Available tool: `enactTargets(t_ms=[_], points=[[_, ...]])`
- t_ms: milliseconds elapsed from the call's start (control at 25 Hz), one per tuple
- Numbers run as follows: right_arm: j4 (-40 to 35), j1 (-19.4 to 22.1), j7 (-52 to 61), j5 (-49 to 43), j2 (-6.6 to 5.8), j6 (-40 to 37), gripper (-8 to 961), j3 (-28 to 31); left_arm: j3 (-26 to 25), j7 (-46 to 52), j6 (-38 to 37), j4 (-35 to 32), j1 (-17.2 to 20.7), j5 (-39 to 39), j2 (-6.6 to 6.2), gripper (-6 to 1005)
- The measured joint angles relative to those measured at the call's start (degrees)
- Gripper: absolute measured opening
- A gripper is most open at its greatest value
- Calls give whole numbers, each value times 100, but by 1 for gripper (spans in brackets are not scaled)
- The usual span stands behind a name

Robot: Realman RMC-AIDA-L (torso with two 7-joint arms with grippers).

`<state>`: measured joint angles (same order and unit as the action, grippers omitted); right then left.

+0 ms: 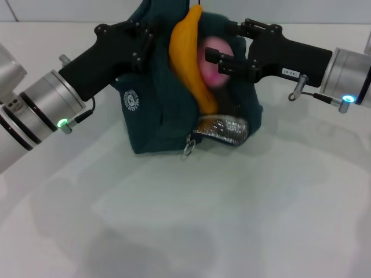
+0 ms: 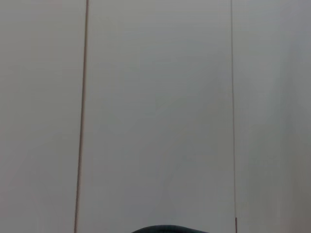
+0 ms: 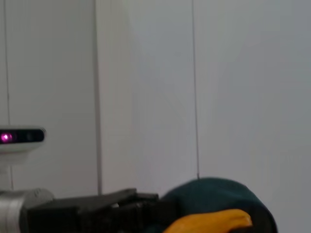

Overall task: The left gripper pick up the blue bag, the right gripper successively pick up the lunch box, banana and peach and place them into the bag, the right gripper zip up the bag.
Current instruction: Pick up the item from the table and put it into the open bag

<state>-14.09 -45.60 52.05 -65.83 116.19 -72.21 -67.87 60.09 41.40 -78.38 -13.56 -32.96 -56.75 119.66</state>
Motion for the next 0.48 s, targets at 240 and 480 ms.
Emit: enactTargets(t_ms=[240, 480], points=[[-119, 125, -10, -14, 0, 125, 715, -10, -51, 186, -1, -15, -4, 40, -19, 36], [-821, 841, -14, 270, -15, -148, 706, -3, -66, 222, -2, -25, 3, 50, -26, 36]])
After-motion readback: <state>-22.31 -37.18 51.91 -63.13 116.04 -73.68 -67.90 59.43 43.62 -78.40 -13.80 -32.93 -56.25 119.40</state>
